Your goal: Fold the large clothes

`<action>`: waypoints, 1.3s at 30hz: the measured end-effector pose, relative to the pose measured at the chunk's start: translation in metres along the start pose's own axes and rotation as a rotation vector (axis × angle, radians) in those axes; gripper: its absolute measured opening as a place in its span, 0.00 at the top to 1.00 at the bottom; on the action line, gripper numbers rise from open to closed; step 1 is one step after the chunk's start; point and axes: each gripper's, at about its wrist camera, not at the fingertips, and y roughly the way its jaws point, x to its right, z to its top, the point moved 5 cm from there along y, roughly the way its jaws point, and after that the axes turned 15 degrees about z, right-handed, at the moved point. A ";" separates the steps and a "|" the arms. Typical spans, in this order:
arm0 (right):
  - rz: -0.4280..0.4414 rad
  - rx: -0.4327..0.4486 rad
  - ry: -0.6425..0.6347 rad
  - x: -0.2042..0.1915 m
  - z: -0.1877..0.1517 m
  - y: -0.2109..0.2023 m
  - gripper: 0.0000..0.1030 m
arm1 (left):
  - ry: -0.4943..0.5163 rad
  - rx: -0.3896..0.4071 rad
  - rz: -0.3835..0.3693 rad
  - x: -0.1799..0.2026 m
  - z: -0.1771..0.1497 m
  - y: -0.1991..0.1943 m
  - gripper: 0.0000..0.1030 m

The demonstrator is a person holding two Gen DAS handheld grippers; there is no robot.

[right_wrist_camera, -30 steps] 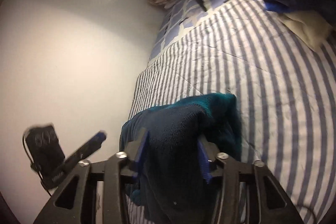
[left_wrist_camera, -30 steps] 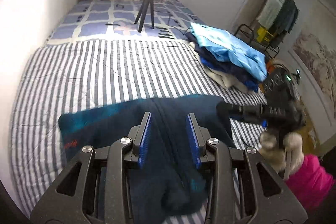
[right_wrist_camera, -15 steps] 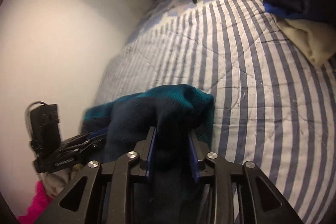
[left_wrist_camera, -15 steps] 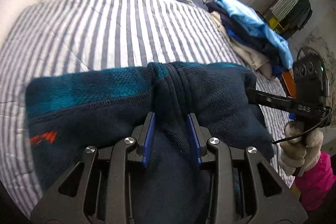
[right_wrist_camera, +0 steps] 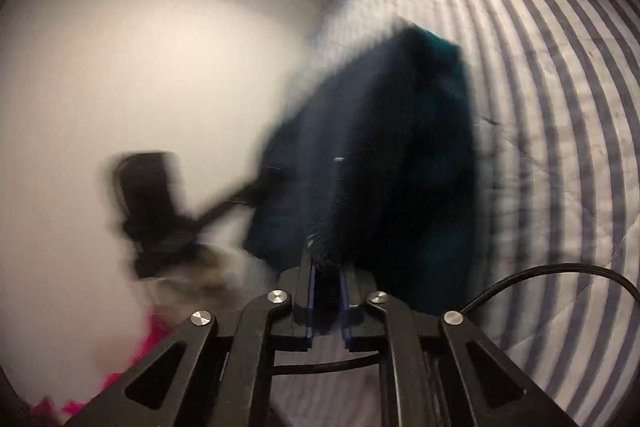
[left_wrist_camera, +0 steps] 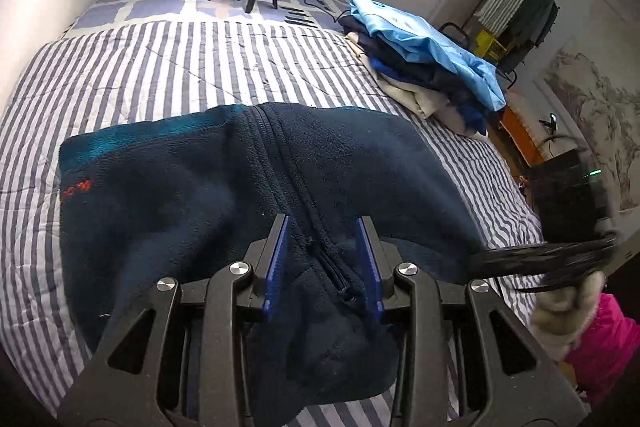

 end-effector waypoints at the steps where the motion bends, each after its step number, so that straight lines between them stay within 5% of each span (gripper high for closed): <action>1: -0.023 0.006 -0.019 -0.002 -0.004 -0.005 0.94 | 0.010 -0.021 0.001 0.002 -0.005 0.007 0.67; 4: -0.237 -0.090 0.015 0.035 -0.015 0.006 0.94 | 0.077 -0.060 0.033 0.008 -0.027 0.030 0.63; 6: -0.257 -0.104 0.012 0.036 -0.018 0.004 0.92 | 0.068 -0.047 0.025 0.006 -0.031 0.029 0.62; 10: -0.362 -0.080 -0.174 -0.008 -0.003 -0.008 0.65 | 0.018 -0.013 -0.034 -0.007 -0.023 -0.010 0.63; 15: -0.507 0.029 -0.490 -0.072 0.029 -0.004 0.60 | -0.055 0.155 0.037 -0.051 0.004 -0.068 0.63; 20: -0.506 -0.023 -0.525 -0.079 0.074 0.052 0.64 | -0.171 0.171 0.074 -0.100 0.032 -0.060 0.63; 24: -0.563 -0.095 -0.529 -0.045 0.094 0.097 0.67 | -0.145 0.084 0.114 -0.120 0.035 -0.017 0.63; 27: -0.591 -0.115 -0.448 -0.003 0.097 0.103 0.70 | -0.123 0.003 0.217 -0.140 0.028 0.028 0.63; 30: -0.562 -0.105 -0.403 0.028 0.097 0.104 0.70 | -0.131 -0.052 0.257 -0.154 0.020 0.065 0.44; 35: -0.609 -0.131 -0.467 0.000 0.097 0.104 0.69 | -0.128 -0.016 0.269 -0.160 0.022 0.038 0.47; 39: -0.518 -0.105 -0.503 -0.040 0.076 0.092 0.67 | -0.099 0.058 0.208 -0.142 0.010 -0.014 0.50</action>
